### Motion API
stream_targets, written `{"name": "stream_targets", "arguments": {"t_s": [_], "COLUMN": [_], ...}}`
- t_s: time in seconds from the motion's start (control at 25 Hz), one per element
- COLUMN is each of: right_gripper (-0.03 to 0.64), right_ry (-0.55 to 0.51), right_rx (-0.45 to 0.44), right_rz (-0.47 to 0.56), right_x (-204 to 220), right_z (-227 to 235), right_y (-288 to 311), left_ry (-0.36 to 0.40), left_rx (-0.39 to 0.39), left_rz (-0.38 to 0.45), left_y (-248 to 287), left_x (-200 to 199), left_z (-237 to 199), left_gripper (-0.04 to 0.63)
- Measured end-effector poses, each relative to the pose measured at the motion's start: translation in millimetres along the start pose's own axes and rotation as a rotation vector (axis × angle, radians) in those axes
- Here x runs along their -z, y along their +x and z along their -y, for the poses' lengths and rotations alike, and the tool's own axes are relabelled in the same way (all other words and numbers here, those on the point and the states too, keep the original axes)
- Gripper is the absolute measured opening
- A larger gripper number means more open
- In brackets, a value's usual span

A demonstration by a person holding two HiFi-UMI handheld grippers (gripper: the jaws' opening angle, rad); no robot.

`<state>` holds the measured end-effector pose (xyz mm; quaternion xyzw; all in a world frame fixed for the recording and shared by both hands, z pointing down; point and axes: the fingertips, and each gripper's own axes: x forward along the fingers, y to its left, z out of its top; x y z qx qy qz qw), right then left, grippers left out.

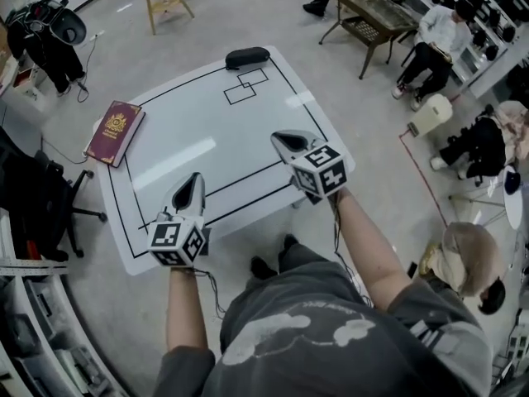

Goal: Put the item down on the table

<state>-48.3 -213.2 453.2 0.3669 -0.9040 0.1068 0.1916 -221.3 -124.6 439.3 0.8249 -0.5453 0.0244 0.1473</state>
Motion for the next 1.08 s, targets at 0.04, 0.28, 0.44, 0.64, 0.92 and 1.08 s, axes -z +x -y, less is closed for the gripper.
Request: {"name": "stream_targets", "arguments": {"t_s": [0.04,0.28,0.44,0.64,0.92,1.08], "right_gripper": [-0.002,-0.002,-0.002,-0.002,-0.002,-0.002], "right_ry": [0.013,-0.008,-0.012,0.031,0.011,0.007], "right_rx": [-0.008,-0.052,-0.070,-0.091,-0.076,-0.076], "right_rz": [0.001,0.011,0.017,0.006,0.016,0.040], "right_x": [3,5,17,50,74,82], "right_z": [-6,-33,-44,-51,-58,-62], "right_y": [-3,-27,-57,-112,-186,-227], "left_ry": [-0.002,-0.009,-0.018,-0.020,0.009,0.020], "left_rx": [0.003,0.008,-0.005,-0.007,0.008,0.009], "left_rz": [0.002,0.010,0.003,-0.006,0.011,0.020], "left_y": [-4,-18,-31,-51,-88,-109], "left_x": [2,9,21,32,38,44], "left_z": [2,27,55,105,174,210], "left_gripper": [0.003,0.003,0.003,0.003,0.003,0.003]}}
